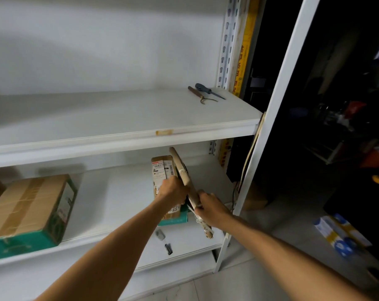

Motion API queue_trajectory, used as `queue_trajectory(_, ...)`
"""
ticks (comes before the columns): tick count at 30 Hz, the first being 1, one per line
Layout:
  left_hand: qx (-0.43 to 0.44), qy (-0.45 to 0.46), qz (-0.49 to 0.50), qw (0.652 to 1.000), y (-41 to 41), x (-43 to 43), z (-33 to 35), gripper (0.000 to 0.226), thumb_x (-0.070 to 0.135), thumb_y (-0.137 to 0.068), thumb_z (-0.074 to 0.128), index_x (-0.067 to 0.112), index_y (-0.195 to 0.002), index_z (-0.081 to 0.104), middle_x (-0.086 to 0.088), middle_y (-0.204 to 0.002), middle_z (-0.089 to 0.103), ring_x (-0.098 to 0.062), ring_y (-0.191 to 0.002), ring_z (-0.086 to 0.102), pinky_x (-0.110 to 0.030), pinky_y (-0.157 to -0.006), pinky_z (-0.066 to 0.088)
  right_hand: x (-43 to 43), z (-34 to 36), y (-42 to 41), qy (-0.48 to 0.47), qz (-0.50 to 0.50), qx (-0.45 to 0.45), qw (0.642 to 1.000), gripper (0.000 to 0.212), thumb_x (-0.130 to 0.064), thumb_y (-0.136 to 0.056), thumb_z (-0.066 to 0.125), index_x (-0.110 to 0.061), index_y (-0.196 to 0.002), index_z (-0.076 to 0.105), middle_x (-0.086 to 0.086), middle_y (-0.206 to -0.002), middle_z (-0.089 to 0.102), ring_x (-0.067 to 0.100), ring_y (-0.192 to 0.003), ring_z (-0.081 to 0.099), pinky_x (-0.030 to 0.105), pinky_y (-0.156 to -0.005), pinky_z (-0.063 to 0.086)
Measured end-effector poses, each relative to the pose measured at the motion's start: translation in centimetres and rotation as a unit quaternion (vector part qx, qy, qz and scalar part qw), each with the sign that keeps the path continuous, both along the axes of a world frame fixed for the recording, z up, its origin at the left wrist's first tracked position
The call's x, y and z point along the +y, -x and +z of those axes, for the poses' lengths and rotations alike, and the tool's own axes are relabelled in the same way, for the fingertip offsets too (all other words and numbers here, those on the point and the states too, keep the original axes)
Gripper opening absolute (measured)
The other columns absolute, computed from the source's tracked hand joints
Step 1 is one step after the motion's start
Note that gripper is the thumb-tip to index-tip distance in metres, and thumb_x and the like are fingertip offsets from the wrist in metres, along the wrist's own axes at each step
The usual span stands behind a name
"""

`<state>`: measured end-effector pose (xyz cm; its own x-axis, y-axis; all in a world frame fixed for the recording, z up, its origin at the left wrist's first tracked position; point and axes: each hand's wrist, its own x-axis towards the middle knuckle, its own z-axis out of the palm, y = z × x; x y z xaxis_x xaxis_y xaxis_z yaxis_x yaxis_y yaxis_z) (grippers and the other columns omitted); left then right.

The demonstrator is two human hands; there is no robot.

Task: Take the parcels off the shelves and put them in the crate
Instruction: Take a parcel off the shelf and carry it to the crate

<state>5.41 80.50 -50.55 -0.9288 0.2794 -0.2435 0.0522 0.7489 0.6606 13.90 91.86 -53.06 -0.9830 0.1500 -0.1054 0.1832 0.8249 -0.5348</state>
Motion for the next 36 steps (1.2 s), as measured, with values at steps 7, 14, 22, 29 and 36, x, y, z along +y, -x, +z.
queue_trajectory(7,-0.110,-0.070,0.050,0.990,-0.9,1.6,-2.0,0.028,0.029,-0.096,0.057,0.008,-0.077,0.055,-0.007,-0.061,0.061,-0.009,-0.038,0.057,-0.016,-0.034,0.042,0.8,-1.1,-0.8,0.093,0.007,0.014,0.996,0.018,-0.013,-0.087,0.061,-0.024,-0.100,0.054,-0.001,-0.088,0.069,0.016,-0.085,0.067,0.019,-0.066,0.053)
queue_trajectory(14,-0.129,-0.054,0.040,0.989,-1.0,2.0,-1.5,0.016,0.015,-0.095,0.058,0.010,-0.083,0.049,-0.012,-0.076,0.061,-0.016,-0.053,0.065,-0.019,-0.038,0.049,3.5,-2.3,-1.5,0.119,-0.005,-0.050,0.992,0.039,-0.024,-0.079,0.067,-0.019,-0.115,0.055,-0.002,-0.108,0.064,0.017,-0.100,0.062,0.031,-0.084,0.054)
queue_trajectory(22,-0.161,-0.024,0.028,0.986,-1.3,2.0,-0.2,0.032,0.007,-0.091,0.063,0.004,-0.118,0.047,-0.019,-0.113,0.063,-0.033,-0.095,0.069,-0.034,-0.070,0.060,6.9,-3.7,-2.6,0.081,-0.060,-0.109,0.989,0.043,0.002,-0.080,0.040,-0.008,-0.121,0.047,0.014,-0.108,0.057,0.030,-0.103,0.056,0.044,-0.093,0.047)
queue_trajectory(29,-0.161,-0.065,0.043,0.984,-1.9,2.6,-0.5,0.013,0.009,-0.091,0.064,0.008,-0.095,0.051,-0.016,-0.091,0.063,-0.021,-0.062,0.066,-0.026,-0.044,0.055,5.4,-2.0,-1.9,0.117,-0.047,-0.037,0.991,0.035,-0.014,-0.094,0.051,-0.010,-0.129,0.050,0.010,-0.119,0.060,0.024,-0.104,0.059,0.035,-0.089,0.051)
queue_trajectory(36,-0.151,-0.069,-0.014,0.986,-3.0,3.3,-0.7,0.021,0.012,-0.099,0.051,-0.002,-0.112,0.058,-0.015,-0.089,0.065,-0.023,-0.077,0.067,-0.033,-0.072,0.060,2.7,0.9,-0.7,0.194,-0.025,0.036,0.980,0.029,-0.020,-0.100,0.041,-0.018,-0.122,0.060,0.004,-0.103,0.068,0.017,-0.090,0.065,0.029,-0.078,0.055)
